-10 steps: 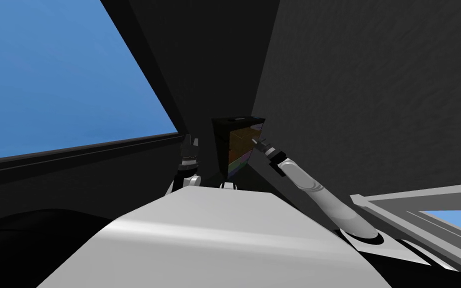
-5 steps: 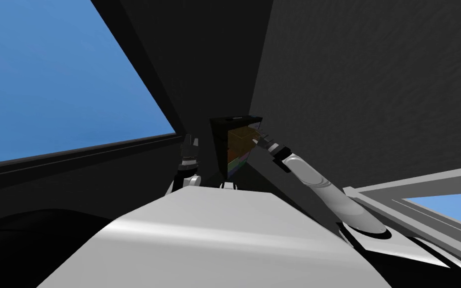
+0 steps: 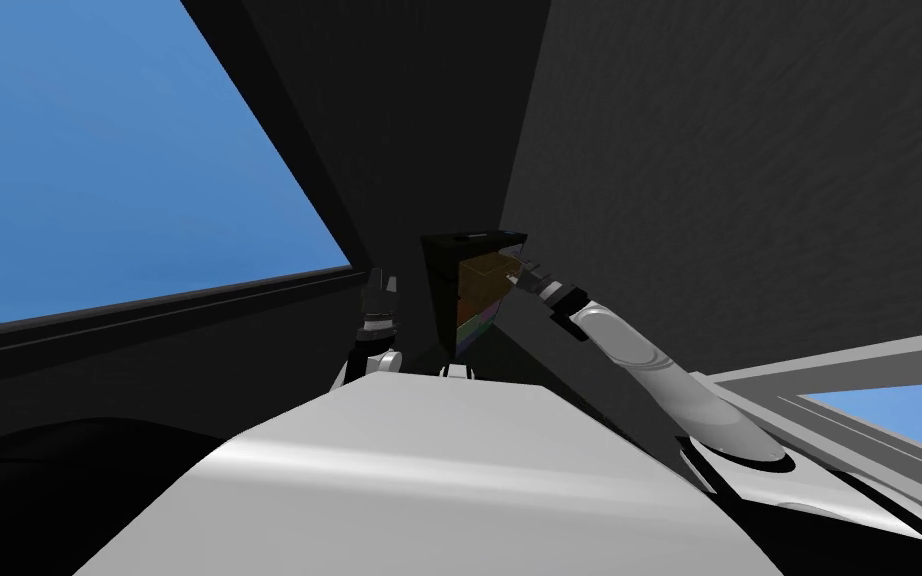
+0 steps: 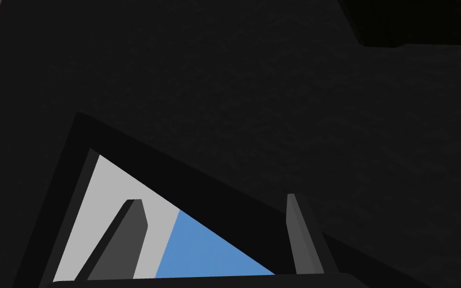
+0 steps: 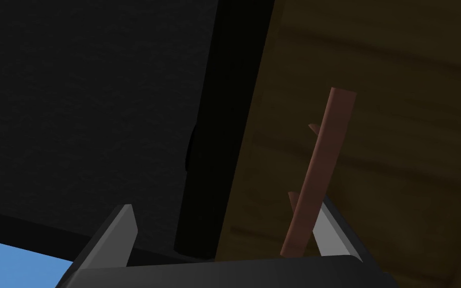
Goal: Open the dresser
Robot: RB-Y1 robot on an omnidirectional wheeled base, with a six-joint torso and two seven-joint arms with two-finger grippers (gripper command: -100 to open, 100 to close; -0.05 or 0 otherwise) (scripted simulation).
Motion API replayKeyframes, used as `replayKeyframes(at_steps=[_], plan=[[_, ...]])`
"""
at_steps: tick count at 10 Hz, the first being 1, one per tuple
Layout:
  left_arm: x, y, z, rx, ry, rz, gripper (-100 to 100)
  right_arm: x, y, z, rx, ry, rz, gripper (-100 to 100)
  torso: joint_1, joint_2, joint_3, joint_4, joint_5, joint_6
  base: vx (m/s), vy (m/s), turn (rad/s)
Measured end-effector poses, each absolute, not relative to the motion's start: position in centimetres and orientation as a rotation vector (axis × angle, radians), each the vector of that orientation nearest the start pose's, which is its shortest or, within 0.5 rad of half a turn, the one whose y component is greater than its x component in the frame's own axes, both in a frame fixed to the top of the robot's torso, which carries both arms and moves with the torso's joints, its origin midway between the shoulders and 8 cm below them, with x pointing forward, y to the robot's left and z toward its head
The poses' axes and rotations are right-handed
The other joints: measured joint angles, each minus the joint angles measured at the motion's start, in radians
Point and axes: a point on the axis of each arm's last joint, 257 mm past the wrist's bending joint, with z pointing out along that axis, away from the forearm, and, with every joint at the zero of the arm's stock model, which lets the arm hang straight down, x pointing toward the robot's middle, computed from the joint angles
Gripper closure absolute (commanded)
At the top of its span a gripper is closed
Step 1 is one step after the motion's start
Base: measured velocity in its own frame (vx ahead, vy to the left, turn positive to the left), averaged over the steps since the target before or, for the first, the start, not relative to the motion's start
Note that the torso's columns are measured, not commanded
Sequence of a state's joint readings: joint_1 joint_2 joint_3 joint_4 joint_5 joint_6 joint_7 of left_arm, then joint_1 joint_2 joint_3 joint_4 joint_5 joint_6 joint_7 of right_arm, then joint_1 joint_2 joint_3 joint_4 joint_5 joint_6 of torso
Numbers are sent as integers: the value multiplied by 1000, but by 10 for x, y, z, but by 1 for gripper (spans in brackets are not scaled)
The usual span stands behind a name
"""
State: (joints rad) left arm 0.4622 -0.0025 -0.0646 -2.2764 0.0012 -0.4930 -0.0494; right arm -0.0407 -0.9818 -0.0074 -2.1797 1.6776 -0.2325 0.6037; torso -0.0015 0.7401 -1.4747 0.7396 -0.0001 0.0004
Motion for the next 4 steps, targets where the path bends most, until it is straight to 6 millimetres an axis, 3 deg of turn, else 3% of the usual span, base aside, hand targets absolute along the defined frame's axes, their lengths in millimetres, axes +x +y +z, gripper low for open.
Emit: replayKeyframes(at_steps=[4], plan=[[351,254,34,-630,607,-1341,0,470,-197,41,-1416,509,-977,0,2,-2,-1,-1,0,0,0,0,0]])
